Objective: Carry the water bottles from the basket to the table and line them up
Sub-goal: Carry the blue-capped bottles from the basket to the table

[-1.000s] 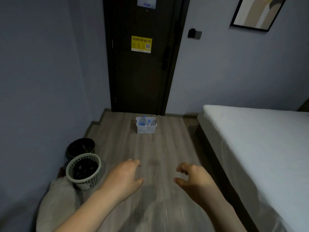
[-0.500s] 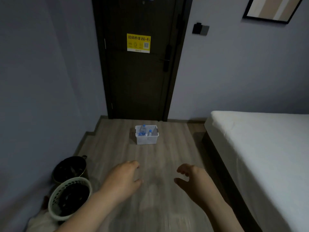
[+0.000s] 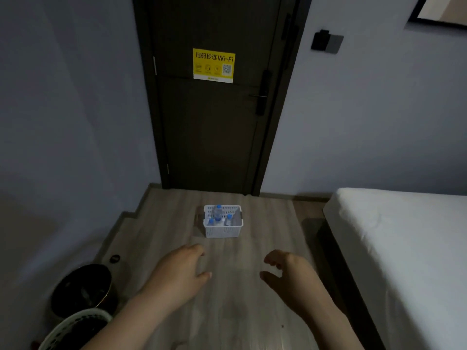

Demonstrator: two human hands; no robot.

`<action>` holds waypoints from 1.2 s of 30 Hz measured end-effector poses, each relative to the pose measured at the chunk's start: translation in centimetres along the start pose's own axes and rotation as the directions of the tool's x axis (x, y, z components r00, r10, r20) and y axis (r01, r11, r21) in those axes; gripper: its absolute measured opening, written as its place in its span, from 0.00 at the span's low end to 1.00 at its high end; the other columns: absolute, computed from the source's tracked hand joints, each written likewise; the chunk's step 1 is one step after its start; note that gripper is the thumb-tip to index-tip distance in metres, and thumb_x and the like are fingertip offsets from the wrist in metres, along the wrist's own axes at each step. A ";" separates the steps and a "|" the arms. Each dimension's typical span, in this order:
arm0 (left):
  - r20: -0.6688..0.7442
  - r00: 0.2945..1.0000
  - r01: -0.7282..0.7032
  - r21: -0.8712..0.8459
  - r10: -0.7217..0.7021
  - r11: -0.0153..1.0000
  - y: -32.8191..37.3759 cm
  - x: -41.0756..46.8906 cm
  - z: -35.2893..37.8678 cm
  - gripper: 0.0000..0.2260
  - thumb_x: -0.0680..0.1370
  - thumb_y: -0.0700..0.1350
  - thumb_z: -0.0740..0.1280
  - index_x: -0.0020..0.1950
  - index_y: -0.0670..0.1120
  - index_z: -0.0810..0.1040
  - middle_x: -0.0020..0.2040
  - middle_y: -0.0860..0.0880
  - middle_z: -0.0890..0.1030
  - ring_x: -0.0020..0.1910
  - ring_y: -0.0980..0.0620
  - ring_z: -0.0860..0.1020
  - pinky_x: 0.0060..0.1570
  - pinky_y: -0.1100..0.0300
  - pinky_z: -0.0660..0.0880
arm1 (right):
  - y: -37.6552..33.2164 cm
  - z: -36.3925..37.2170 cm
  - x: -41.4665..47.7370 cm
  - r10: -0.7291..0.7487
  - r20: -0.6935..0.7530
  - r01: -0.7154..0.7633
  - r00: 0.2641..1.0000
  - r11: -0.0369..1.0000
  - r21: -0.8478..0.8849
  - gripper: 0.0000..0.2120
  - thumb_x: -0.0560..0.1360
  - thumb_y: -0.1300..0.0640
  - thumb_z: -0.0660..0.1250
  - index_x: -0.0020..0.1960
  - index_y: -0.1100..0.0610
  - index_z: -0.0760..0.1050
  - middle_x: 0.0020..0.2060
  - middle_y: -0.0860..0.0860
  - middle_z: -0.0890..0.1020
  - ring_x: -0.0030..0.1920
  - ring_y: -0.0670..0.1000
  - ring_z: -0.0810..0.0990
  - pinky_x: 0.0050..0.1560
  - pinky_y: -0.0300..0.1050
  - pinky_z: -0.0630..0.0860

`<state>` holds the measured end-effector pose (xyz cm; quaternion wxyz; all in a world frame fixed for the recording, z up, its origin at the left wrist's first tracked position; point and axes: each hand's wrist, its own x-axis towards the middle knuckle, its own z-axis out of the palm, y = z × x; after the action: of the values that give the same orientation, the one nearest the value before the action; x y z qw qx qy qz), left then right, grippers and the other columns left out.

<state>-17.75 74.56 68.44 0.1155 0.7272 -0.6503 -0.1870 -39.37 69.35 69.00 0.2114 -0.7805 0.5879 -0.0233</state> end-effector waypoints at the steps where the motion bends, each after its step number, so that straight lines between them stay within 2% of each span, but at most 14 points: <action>1: 0.002 1.000 -0.005 -0.001 0.005 1.000 -0.3 1.7 -0.1 0.18 0.75 0.55 0.66 0.63 0.51 0.72 0.63 0.53 0.75 0.62 0.56 0.73 0.59 0.65 0.68 | 0.0 -0.2 1.7 -0.002 0.000 0.002 1.000 1.000 -0.003 0.16 0.74 0.45 0.67 0.61 0.45 0.74 0.56 0.42 0.79 0.54 0.41 0.77 0.55 0.37 0.76; 11: 0.027 0.999 -0.038 -0.006 0.038 0.999 -4.1 20.2 -3.7 0.17 0.74 0.55 0.67 0.61 0.52 0.73 0.61 0.54 0.76 0.59 0.55 0.75 0.57 0.65 0.69 | -1.7 -3.0 19.3 0.064 0.065 -0.064 0.996 0.998 0.004 0.17 0.75 0.47 0.67 0.63 0.46 0.72 0.59 0.43 0.77 0.57 0.42 0.76 0.58 0.37 0.75; 16: 0.055 0.996 -0.066 0.000 0.065 0.998 -4.9 28.0 -5.0 0.15 0.75 0.53 0.66 0.61 0.52 0.73 0.60 0.54 0.77 0.57 0.56 0.75 0.53 0.65 0.71 | -1.7 -4.2 26.3 0.077 0.028 -0.078 0.997 0.997 0.014 0.16 0.75 0.46 0.66 0.62 0.45 0.72 0.58 0.42 0.78 0.55 0.40 0.76 0.55 0.34 0.75; 22: 0.088 0.993 -0.076 -0.006 0.076 0.997 -4.1 35.7 -5.0 0.16 0.76 0.53 0.66 0.62 0.53 0.72 0.61 0.55 0.76 0.57 0.58 0.75 0.53 0.66 0.71 | 0.0 -5.6 33.7 0.078 0.034 -0.079 0.996 0.997 0.011 0.16 0.75 0.46 0.66 0.61 0.44 0.72 0.56 0.42 0.78 0.53 0.40 0.77 0.54 0.35 0.76; 26: 0.077 0.997 -0.016 -0.029 0.018 0.999 -3.3 41.9 -4.1 0.16 0.75 0.53 0.67 0.63 0.56 0.72 0.60 0.57 0.75 0.55 0.60 0.75 0.50 0.68 0.71 | 2.5 -6.6 40.3 0.043 0.034 -0.044 0.998 0.999 0.030 0.15 0.75 0.47 0.67 0.60 0.45 0.73 0.56 0.42 0.79 0.53 0.40 0.77 0.55 0.35 0.76; 29: 0.070 0.997 0.023 -0.047 -0.020 0.999 -2.3 47.0 -3.7 0.13 0.75 0.53 0.68 0.58 0.56 0.72 0.57 0.58 0.76 0.50 0.60 0.74 0.48 0.68 0.71 | 4.4 -8.1 46.1 0.014 0.052 -0.016 0.999 0.999 0.035 0.15 0.75 0.47 0.66 0.61 0.45 0.72 0.58 0.43 0.78 0.55 0.41 0.76 0.56 0.35 0.74; 33: 0.071 0.994 0.092 -0.071 -0.087 0.993 -1.1 52.7 -2.9 0.08 0.74 0.55 0.68 0.51 0.56 0.72 0.53 0.57 0.78 0.47 0.60 0.75 0.38 0.73 0.67 | 6.5 -10.1 52.6 -0.029 0.062 0.026 0.998 0.998 0.052 0.15 0.76 0.48 0.65 0.62 0.46 0.71 0.59 0.43 0.77 0.57 0.41 0.76 0.56 0.35 0.73; 36: 0.091 0.986 0.152 -0.122 -0.141 0.981 -1.0 55.8 -2.0 0.08 0.75 0.54 0.68 0.47 0.58 0.69 0.53 0.55 0.80 0.47 0.58 0.77 0.42 0.72 0.68 | 7.7 -10.4 56.2 -0.060 0.078 0.056 0.995 0.997 0.057 0.14 0.76 0.48 0.64 0.62 0.46 0.72 0.59 0.43 0.77 0.57 0.41 0.75 0.54 0.33 0.71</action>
<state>-11.27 19.38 63.05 0.1212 0.7560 -0.5857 -0.2659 -32.02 12.35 63.73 0.2550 -0.7914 0.5554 -0.0144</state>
